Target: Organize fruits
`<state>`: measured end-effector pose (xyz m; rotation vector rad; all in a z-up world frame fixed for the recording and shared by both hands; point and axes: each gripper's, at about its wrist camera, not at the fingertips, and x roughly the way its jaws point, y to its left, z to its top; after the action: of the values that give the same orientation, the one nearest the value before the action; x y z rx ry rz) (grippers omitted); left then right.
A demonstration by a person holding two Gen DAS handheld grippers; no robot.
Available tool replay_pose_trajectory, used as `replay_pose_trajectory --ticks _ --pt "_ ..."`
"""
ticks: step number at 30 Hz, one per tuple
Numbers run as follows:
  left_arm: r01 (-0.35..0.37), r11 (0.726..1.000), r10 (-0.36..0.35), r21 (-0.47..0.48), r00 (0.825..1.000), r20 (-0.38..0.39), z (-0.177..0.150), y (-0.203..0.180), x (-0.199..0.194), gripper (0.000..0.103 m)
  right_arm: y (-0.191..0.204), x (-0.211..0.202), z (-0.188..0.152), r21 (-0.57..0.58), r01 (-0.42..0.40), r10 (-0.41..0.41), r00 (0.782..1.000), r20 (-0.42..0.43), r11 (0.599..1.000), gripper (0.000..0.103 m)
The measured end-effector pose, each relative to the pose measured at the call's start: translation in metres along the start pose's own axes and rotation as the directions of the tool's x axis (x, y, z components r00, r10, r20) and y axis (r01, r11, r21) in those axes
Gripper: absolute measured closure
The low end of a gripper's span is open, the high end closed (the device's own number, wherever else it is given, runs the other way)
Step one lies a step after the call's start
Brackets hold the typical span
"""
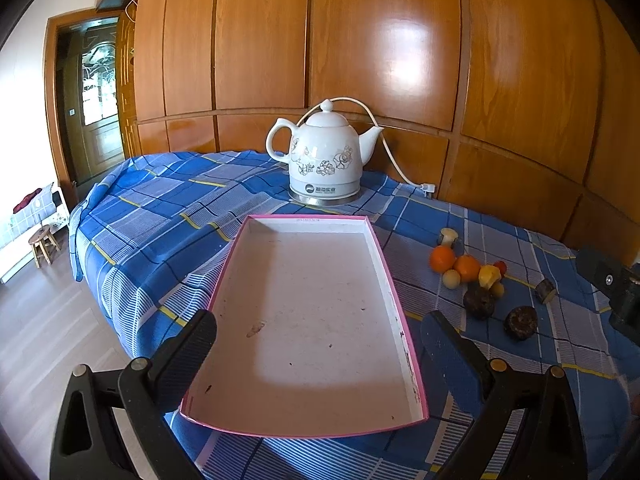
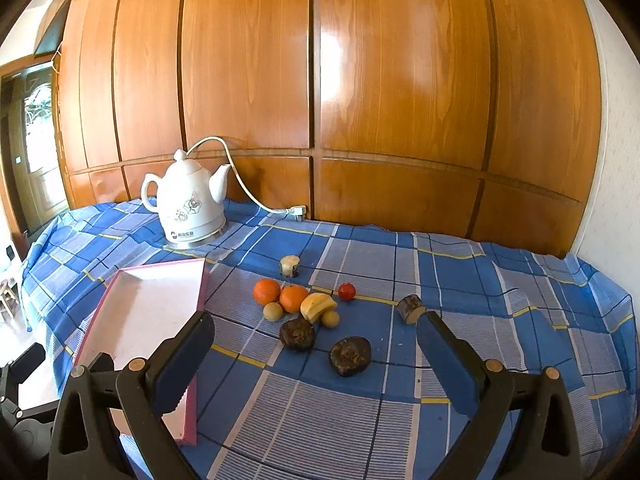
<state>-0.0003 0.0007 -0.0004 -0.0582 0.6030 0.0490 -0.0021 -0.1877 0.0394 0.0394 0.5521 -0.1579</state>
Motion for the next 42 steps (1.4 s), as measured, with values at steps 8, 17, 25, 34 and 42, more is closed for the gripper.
replay_pose_trajectory --ticks 8,17,25,34,42 --pt "-0.009 1.0 0.009 0.021 1.0 -0.022 -0.001 -0.005 0.005 0.0 -0.005 0.011 -0.006 0.001 -0.008 0.008 0.999 -0.042 1.0 0.0" --pt "-0.049 0.997 0.048 0.06 0.999 0.013 0.003 -0.01 -0.002 0.0 -0.015 0.02 -0.012 0.016 -0.012 0.013 0.997 -0.072 1.0 0.0" --pt "-0.056 0.996 0.054 0.068 0.998 0.027 0.006 -0.011 -0.005 0.0 -0.021 0.022 -0.011 0.02 -0.002 0.004 0.997 -0.076 1.0 0.0" --pt "-0.059 0.995 0.058 0.075 0.998 0.015 0.005 -0.012 -0.002 0.0 -0.03 0.026 -0.008 0.026 0.002 0.0 0.996 -0.086 1.0 0.001" --pt "-0.063 0.994 0.061 0.088 0.998 0.016 0.004 -0.014 -0.001 0.0 -0.044 0.028 -0.002 0.042 0.014 -0.011 0.997 -0.08 0.999 0.001"
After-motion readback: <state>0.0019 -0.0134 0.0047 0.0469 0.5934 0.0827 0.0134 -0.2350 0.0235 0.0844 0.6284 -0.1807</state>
